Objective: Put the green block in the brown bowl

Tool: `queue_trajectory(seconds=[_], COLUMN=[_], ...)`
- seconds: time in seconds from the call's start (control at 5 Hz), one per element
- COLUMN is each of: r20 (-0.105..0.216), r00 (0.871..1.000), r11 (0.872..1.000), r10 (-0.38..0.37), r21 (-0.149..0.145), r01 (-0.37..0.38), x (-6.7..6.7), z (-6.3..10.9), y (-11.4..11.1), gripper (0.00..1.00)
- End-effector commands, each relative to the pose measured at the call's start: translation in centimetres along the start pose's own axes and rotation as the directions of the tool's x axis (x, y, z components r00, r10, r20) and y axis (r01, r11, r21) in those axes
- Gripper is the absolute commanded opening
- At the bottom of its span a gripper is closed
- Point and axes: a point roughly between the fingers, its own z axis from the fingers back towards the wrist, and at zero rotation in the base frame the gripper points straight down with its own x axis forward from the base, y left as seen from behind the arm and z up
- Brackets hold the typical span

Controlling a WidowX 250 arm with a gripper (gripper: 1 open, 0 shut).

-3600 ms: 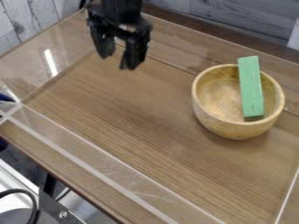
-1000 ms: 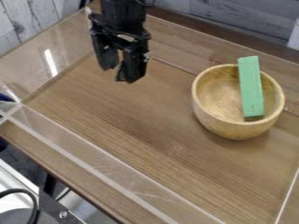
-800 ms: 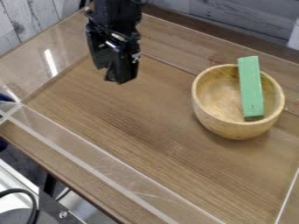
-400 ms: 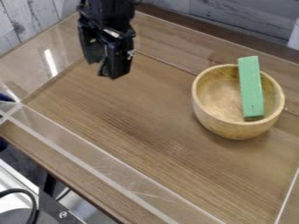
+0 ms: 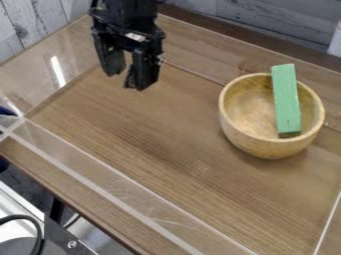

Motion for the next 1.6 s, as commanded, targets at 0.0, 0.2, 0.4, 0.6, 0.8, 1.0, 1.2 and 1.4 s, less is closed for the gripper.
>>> queue_trajectory(seconds=[0.0,0.2,0.4,0.6,0.8,1.0,1.2,1.4], r20=[0.05,0.067,0.106,0.151,0.209,0.21,0.215,0.2], r00=[0.999,0.998,0.993,0.987,0.976,0.976,0.974,0.971], r11=[0.997,0.992,0.996,0.998,0.998,0.998,0.997,0.992], r10=[0.012,0.014,0.051,0.059,0.062,0.063,0.077,0.129], r21=[-0.072,-0.126,-0.074,-0.038,-0.035,-0.04,-0.041,-0.011], r01=[-0.008,-0.006,-0.044,-0.054,-0.056,-0.055,-0.07,-0.129], x=[0.6,0.9,1.4,1.9,1.7,0.3,-1.5,-1.8], z=[-0.7,-1.4,-0.1,1.6,3.4,3.0,2.6,2.6], y=[0.2,0.8,0.3,-0.9,-2.0,-0.4,1.6,1.6], gripper=[1.0,1.0,1.0,1.0,1.0,1.0,1.0,1.0])
